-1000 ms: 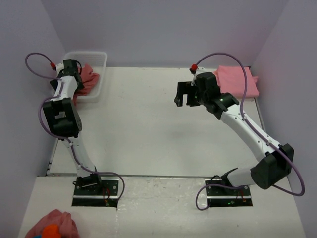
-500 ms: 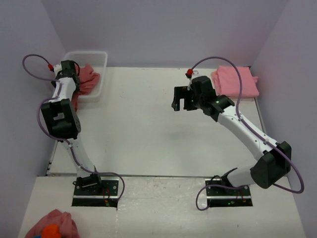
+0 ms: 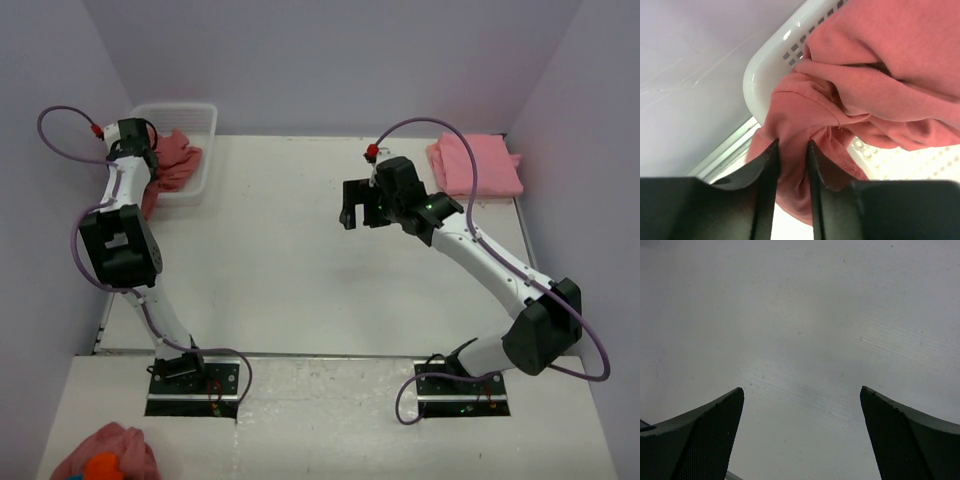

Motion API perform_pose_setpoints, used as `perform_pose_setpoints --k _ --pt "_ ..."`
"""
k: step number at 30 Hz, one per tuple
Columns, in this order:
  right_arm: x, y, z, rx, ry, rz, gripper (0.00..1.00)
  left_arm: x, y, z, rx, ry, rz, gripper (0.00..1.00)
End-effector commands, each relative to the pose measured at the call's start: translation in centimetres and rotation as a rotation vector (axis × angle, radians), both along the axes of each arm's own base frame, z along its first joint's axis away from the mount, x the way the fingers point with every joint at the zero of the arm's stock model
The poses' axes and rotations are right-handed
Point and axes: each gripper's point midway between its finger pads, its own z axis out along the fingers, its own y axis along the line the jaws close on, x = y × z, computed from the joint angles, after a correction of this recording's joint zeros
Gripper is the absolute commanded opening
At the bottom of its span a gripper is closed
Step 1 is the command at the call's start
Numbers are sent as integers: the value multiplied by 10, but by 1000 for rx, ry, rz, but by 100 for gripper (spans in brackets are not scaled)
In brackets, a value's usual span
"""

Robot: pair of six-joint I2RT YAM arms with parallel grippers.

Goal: Fold and stack the t-shirts
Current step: Grab crumpled tshirt from bin with the left arm

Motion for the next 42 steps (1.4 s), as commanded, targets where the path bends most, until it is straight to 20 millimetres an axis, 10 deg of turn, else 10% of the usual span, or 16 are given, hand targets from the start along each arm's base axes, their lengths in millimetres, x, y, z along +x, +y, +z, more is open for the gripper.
perform_pose_setpoints --k 1,13,21,31,42 --pt "2 4 9 13 -16 -5 99 7 0 42 32 -127 11 20" --pt "-3 -1 4 2 -16 -10 99 13 -8 62 20 -196 -49 0" --pt "10 -13 15 -41 -70 -91 97 20 -45 140 -1 -423 -299 0" --pt "42 -29 57 -114 -219 -187 0 -8 -120 274 22 -793 -694 0" --pt "67 -58 83 -151 -282 -335 0 -61 -209 373 -16 -1069 -1137 0"
